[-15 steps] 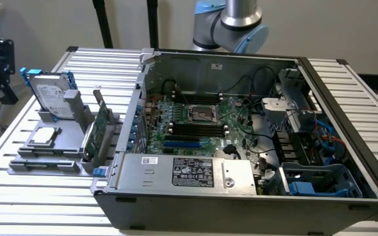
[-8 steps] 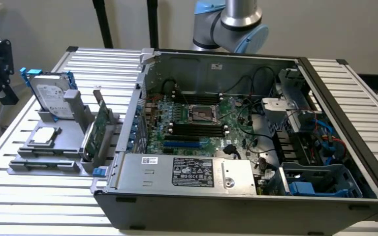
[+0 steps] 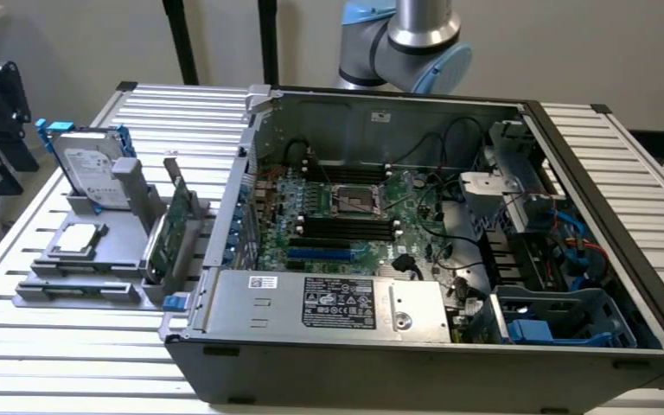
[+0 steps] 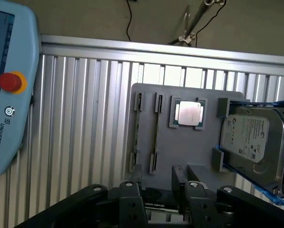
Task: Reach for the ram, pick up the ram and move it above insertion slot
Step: 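Pick up the ram and move it above insertion slot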
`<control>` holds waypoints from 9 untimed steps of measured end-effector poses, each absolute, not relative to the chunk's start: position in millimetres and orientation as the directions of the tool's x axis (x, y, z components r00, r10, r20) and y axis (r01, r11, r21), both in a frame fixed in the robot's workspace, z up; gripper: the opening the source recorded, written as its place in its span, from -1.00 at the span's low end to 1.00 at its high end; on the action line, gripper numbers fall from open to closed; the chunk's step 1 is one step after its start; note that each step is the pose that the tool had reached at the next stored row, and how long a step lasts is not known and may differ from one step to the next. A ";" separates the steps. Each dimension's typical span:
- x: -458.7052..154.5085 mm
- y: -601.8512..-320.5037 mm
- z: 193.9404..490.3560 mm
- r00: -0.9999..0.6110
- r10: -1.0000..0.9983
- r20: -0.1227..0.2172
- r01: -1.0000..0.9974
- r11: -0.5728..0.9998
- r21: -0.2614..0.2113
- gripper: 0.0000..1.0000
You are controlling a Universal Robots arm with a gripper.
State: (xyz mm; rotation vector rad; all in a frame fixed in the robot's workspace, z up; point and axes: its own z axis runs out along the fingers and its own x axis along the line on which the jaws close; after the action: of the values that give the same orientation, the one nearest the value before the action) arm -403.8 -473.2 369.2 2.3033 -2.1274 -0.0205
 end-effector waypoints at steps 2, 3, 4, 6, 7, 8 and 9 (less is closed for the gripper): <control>-403.8 -474.0 365.9 0.079 -0.997 -0.005 -0.997 -0.079 0.013 -0.15; -403.8 -474.5 364.1 0.079 -0.997 -0.005 -0.997 -0.079 0.013 -0.15; -403.8 -475.0 362.4 0.079 -0.997 -0.005 -0.997 -0.079 0.013 -0.15; -403.8 -476.1 358.6 0.079 -0.997 -0.005 -0.997 -0.079 0.013 -0.15; -403.8 -476.6 356.7 0.079 -0.997 -0.005 -0.997 -0.079 0.013 -0.15; -403.8 -477.2 355.0 0.079 -0.997 -0.005 -0.997 -0.079 0.013 -0.15; -403.8 -477.7 353.2 0.079 -0.997 -0.005 -0.997 -0.079 0.013 -0.15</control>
State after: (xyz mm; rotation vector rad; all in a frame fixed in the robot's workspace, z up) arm -403.8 -477.7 353.2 2.3037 -2.1276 -0.0195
